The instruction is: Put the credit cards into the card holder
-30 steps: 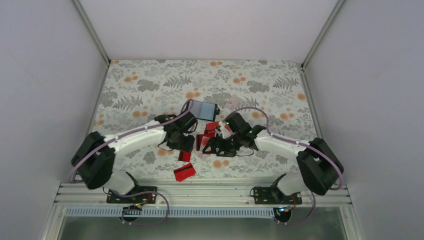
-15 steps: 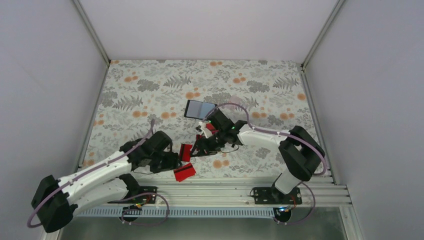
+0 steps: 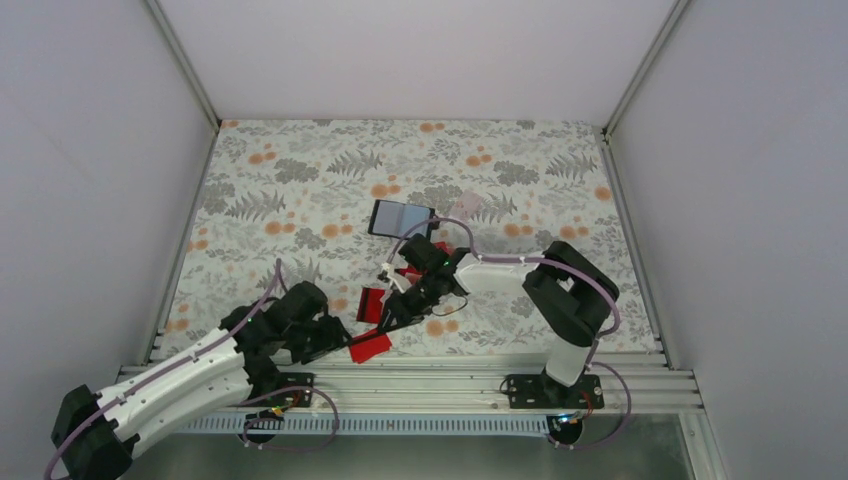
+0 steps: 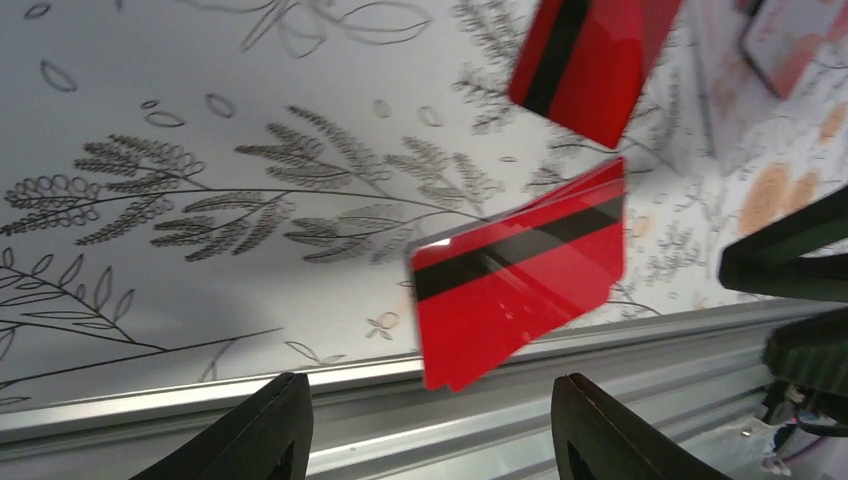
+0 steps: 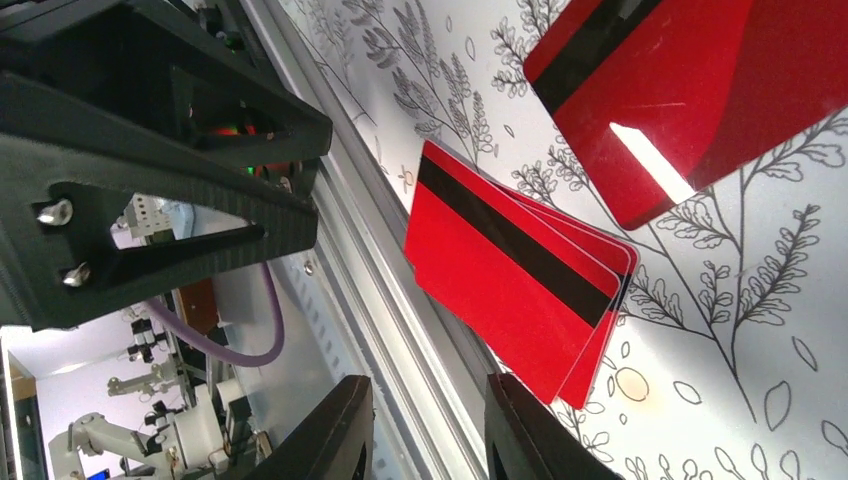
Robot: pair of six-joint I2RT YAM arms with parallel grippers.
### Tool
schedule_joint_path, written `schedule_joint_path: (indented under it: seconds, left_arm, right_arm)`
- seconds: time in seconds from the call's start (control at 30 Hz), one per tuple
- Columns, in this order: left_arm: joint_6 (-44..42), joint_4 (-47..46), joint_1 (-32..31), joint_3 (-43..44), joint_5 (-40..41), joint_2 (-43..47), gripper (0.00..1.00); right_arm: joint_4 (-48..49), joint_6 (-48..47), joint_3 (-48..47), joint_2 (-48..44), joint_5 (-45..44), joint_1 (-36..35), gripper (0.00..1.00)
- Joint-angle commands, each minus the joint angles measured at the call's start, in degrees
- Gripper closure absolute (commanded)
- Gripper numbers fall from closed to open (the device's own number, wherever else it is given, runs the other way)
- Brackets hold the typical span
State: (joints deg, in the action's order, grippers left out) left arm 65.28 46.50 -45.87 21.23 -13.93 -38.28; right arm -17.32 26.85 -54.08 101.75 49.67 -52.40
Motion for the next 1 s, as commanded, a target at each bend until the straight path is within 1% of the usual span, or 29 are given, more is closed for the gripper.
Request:
schedule_joint_path:
  seconds: [0.0, 0.47, 0.53, 0.7, 0.87, 0.97]
  left_arm:
    - [2.3, -2.7, 0.0, -3.2, -1.5, 1.3, 0.4]
    - [4.1, -15.6, -0.2, -12.0, -7.3, 2.7, 0.41]
    - [4.0, -14.9, -0.2, -12.1, -7.4, 2.6, 0.41]
    - [2.4, -9.1, -0.2, -9.4, -6.9, 0.2, 0.41]
    - [2.7, -8.9, -1.2, -8.0, -7.7, -2.6, 0.4]
    - [4.4, -9.2, -3.1, -7.6, -7.6, -3.5, 0.4]
  right_arm:
    - [1.9, -1.6, 1.2, 1.4, -0.5, -1.3, 0.71]
    - [7.4, 0.6, 2.9, 3.9, -1.3, -3.5, 0.72]
    - [8.0, 0.7, 2.9, 4.4, -1.3, -3.5, 0.72]
    - [9.3, 0.8, 3.1, 5.9, -1.1, -3.6, 0.72]
    - [10.3, 0.9, 3.8, 7.2, -1.5, -3.7, 0.72]
    - [10.7, 1.0, 4.4, 7.7, -1.9, -3.7, 0.73]
